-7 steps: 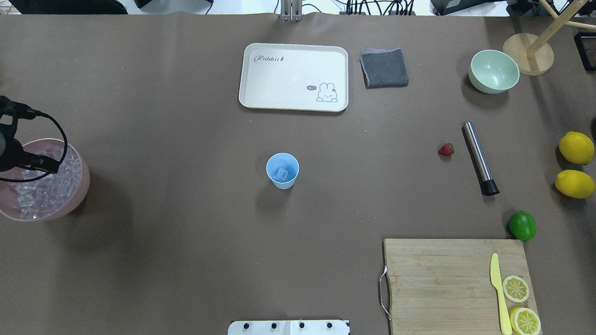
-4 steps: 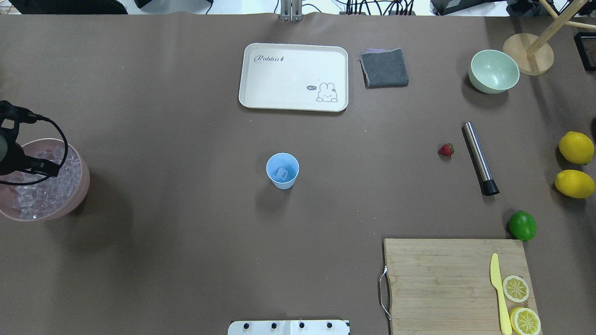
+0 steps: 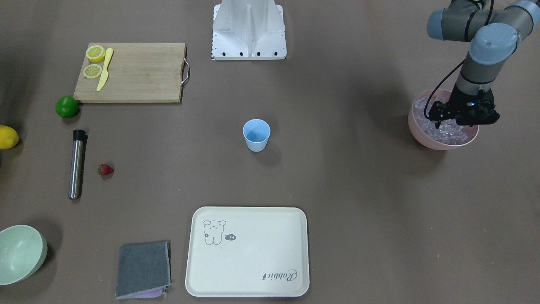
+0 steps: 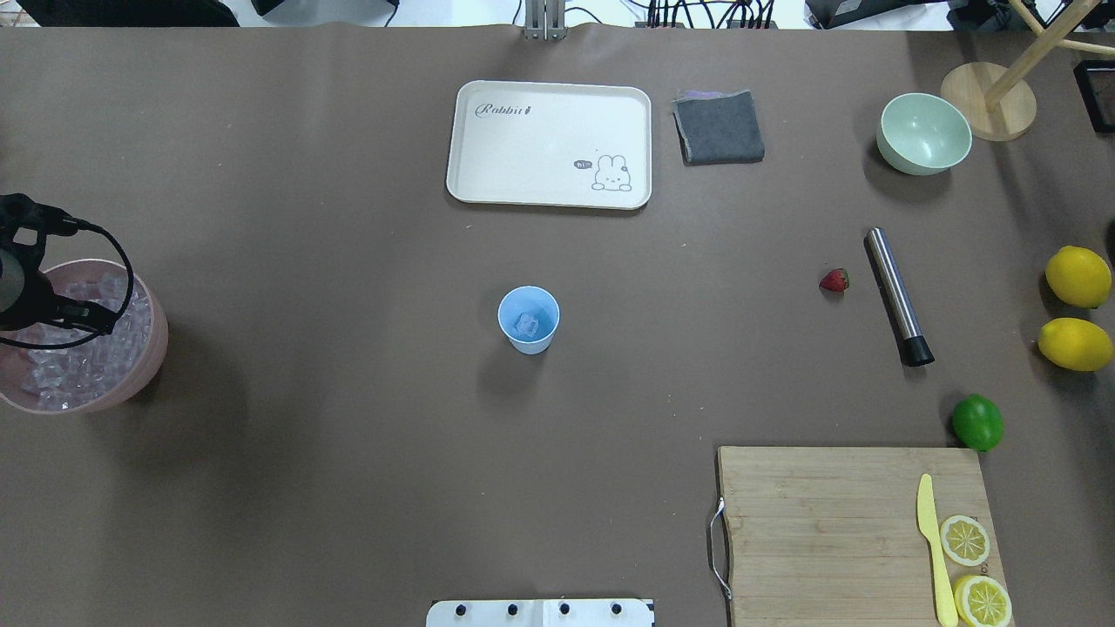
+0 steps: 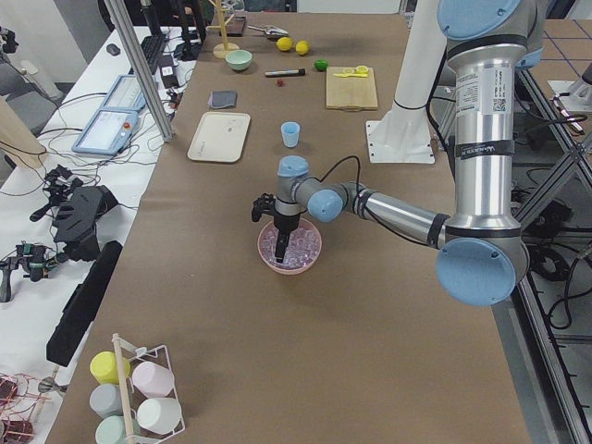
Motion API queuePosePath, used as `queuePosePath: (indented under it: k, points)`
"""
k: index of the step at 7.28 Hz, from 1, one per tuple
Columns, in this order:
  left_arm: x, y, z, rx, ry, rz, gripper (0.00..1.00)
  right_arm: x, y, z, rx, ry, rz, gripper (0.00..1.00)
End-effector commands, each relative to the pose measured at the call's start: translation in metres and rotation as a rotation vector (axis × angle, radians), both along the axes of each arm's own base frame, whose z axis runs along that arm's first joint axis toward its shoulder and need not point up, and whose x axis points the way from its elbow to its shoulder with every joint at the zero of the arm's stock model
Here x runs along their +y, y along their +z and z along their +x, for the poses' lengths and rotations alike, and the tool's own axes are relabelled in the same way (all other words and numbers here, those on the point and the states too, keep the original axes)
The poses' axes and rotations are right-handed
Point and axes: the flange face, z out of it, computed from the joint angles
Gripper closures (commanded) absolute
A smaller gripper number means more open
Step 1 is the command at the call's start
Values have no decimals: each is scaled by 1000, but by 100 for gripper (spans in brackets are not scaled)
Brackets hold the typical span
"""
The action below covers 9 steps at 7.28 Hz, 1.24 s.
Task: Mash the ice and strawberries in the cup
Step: 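Close the left gripper on another ice cube in the bowl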
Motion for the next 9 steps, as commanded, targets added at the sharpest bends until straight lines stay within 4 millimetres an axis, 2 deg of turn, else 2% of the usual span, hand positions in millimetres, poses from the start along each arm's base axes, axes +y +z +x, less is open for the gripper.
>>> queuePosePath:
  k: [1, 2, 3, 5, 6, 8, 9]
  points:
    - [0, 1, 3, -2, 3, -3, 7, 0, 0, 0, 0, 0, -1, 0]
    - [1, 3, 2, -4, 7, -3, 8, 1, 1, 0, -1, 0, -2, 0]
    - [1, 3, 2, -4, 6, -3, 14, 1, 1, 0, -1, 0, -3, 0]
    - [1, 4, 2, -5, 8, -3, 41, 2, 2, 0, -1, 0, -5, 0]
    - [1, 4, 2, -6, 11, -2, 49, 2, 1, 0, -3, -1, -3, 0]
    - [3, -3, 0, 2, 8, 7, 55, 3, 2, 0, -3, -1, -5, 0]
    - [4, -4, -1, 6, 11, 8, 64, 3, 2, 0, -3, -1, -5, 0]
